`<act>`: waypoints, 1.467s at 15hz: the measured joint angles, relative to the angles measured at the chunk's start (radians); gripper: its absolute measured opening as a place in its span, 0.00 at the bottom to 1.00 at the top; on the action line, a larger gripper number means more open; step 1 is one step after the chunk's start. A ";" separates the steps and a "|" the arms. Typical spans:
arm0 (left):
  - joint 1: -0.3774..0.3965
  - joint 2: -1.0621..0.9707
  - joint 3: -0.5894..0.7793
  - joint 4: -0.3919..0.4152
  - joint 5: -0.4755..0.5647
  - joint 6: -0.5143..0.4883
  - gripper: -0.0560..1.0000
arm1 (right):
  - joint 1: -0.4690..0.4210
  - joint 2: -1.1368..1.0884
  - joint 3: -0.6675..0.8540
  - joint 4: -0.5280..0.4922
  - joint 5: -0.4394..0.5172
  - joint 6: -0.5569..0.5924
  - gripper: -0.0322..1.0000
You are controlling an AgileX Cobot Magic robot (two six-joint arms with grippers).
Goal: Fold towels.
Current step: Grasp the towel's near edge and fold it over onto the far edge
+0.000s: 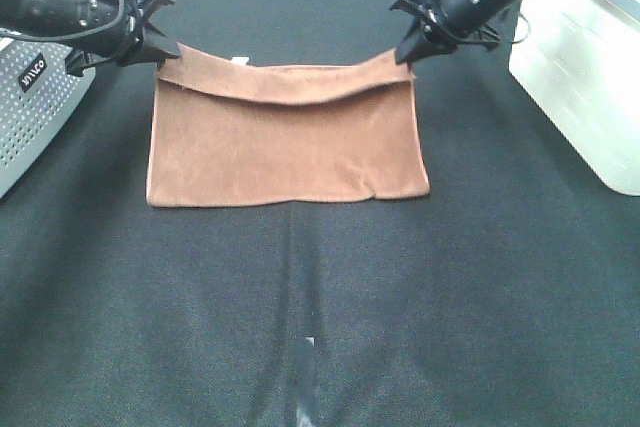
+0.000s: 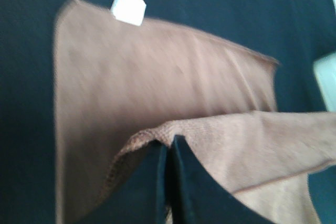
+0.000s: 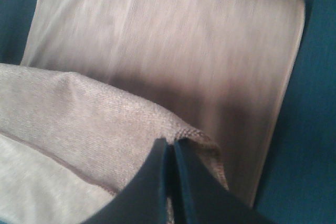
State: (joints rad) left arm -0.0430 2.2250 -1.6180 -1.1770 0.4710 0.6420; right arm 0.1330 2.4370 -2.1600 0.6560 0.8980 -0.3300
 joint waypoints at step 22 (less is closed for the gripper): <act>0.001 0.328 -0.462 0.122 0.198 0.022 0.86 | 0.000 0.204 -0.278 -0.140 0.047 -0.012 0.78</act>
State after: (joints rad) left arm -0.0420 2.5530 -2.0800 -1.0550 0.6690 0.6640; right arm 0.1330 2.6410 -2.4380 0.5160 0.9450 -0.3420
